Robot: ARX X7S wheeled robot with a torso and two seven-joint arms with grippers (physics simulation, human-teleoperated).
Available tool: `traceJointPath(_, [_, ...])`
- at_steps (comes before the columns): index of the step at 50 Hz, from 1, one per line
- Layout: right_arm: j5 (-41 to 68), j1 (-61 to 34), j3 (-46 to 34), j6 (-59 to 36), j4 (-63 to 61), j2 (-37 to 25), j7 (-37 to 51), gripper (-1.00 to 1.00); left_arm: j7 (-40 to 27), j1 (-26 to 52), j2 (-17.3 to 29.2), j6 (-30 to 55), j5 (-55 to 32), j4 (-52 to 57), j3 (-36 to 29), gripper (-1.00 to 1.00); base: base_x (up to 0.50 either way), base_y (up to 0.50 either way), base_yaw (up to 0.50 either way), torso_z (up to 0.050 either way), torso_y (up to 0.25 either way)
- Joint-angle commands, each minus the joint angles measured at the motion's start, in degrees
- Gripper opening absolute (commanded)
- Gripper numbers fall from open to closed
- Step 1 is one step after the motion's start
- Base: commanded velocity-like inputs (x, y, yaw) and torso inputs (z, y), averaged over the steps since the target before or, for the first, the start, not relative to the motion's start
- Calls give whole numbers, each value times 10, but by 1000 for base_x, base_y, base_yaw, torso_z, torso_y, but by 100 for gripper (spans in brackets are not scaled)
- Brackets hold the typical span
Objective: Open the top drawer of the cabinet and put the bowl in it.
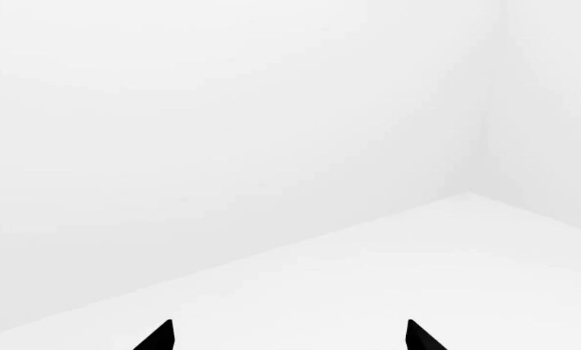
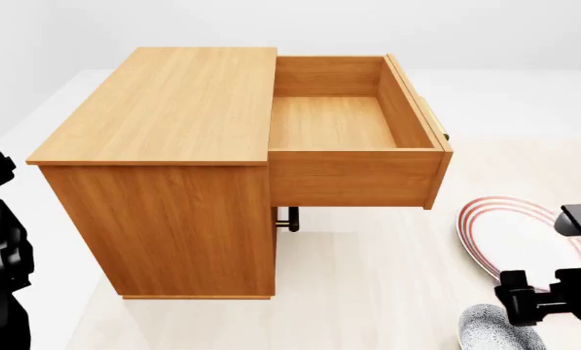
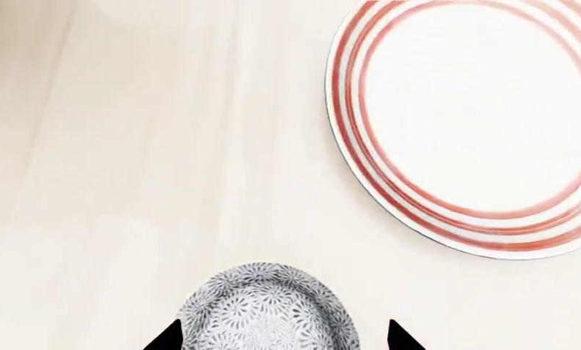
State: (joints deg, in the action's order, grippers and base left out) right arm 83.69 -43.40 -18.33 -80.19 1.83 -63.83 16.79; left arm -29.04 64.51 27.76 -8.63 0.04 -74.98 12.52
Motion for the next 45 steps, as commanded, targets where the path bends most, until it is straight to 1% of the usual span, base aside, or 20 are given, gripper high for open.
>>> traceJointPath(1, [-60, 25, -33, 24, 18, 1, -22, 100, -1, 1, 0, 0, 1, 0, -3, 100, 0, 0, 0, 0, 0])
traceJointPath(9, [-59, 52, -22, 46, 29, -12, -12, 100, -1, 1, -1, -1, 0, 0, -5, 100, 0, 0, 0, 0, 0])
traceJointPath(16, [-83, 68, -40, 58, 35, -11, -21, 100, -2, -1, -2, -2, 0, 0, -7, 100, 0, 0, 0, 0, 0])
traceJointPath(45, [-167, 83, -107, 111, 96, 34, -89, 100, -6, -2, -4, -2, 0, 0, -9, 100, 0, 0, 0, 0, 0])
